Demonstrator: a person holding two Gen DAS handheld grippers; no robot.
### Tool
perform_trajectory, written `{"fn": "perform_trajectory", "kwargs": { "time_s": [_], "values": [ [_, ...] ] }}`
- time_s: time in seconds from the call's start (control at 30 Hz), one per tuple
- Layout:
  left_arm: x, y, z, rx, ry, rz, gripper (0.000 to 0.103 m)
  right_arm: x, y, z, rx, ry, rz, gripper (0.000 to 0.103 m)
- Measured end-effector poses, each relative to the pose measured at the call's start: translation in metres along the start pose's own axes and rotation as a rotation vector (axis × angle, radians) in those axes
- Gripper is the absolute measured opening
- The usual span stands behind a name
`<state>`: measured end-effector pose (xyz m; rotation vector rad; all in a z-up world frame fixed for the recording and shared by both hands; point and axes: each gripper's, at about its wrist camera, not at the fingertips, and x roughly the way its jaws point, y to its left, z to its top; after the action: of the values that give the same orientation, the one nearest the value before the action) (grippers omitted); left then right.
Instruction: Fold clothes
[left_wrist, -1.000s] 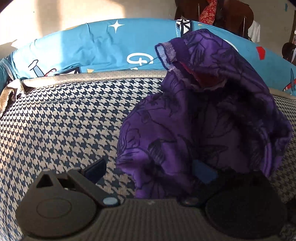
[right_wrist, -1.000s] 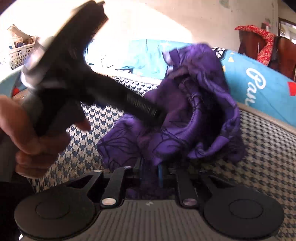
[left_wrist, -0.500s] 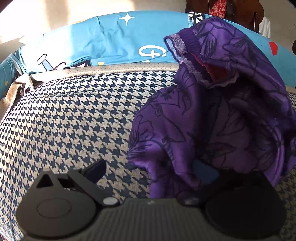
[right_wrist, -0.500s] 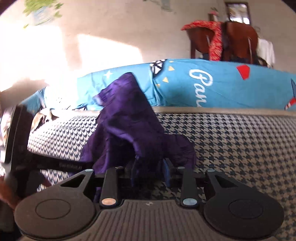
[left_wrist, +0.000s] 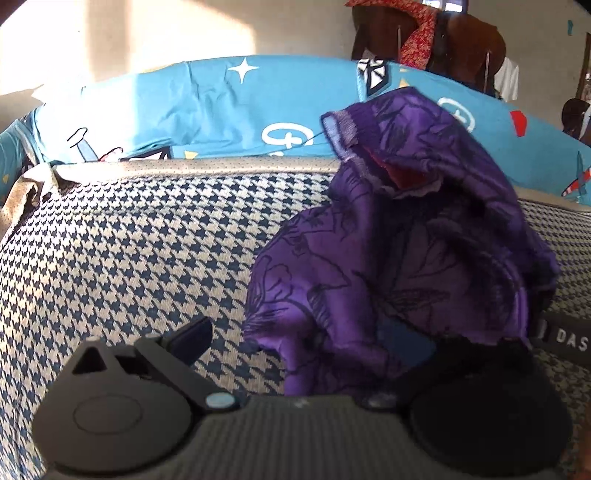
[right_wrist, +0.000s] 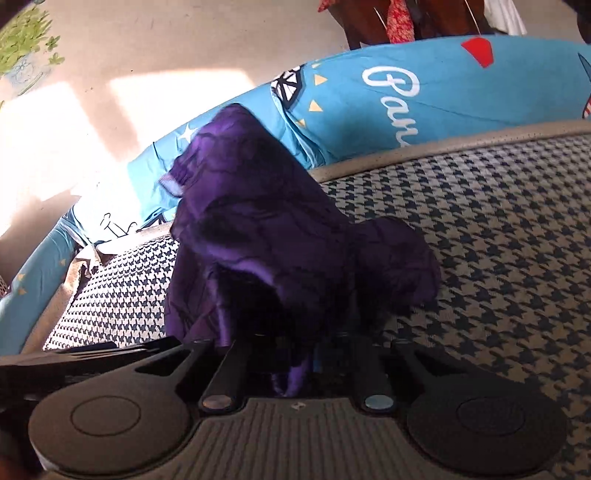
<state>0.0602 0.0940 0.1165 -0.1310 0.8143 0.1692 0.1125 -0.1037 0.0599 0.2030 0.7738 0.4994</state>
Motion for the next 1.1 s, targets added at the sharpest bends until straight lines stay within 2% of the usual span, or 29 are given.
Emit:
{"fn": "perform_trajectory", "kwargs": {
  "time_s": [0.27,0.37,0.47,0.6,0.93,1.1],
  "values": [
    [-0.025,-0.019,-0.007,0.08,-0.066,-0.136,0.103,-0.023,-0.007,0.019,0.022,-0.111,0.042,0.008],
    [-0.031,-0.027,-0.009,0.096,-0.07,-0.208,0.103,-0.025,-0.01,0.023,0.041,-0.123,0.043,0.008],
    [-0.033,-0.036,-0.012,0.13,-0.08,-0.238,0.103,-0.024,-0.01,0.024,0.044,-0.123,0.038,0.008],
    [-0.027,-0.045,-0.016,0.172,-0.072,-0.173,0.103,-0.023,-0.007,0.022,0.034,-0.119,0.038,0.008],
    [0.002,-0.044,-0.014,0.123,-0.017,0.013,0.103,-0.021,-0.003,0.016,-0.005,-0.099,0.026,0.008],
    [0.01,-0.042,-0.016,0.129,-0.004,0.11,0.103,-0.019,-0.004,0.015,-0.009,-0.092,0.017,0.008]
  ]
}}
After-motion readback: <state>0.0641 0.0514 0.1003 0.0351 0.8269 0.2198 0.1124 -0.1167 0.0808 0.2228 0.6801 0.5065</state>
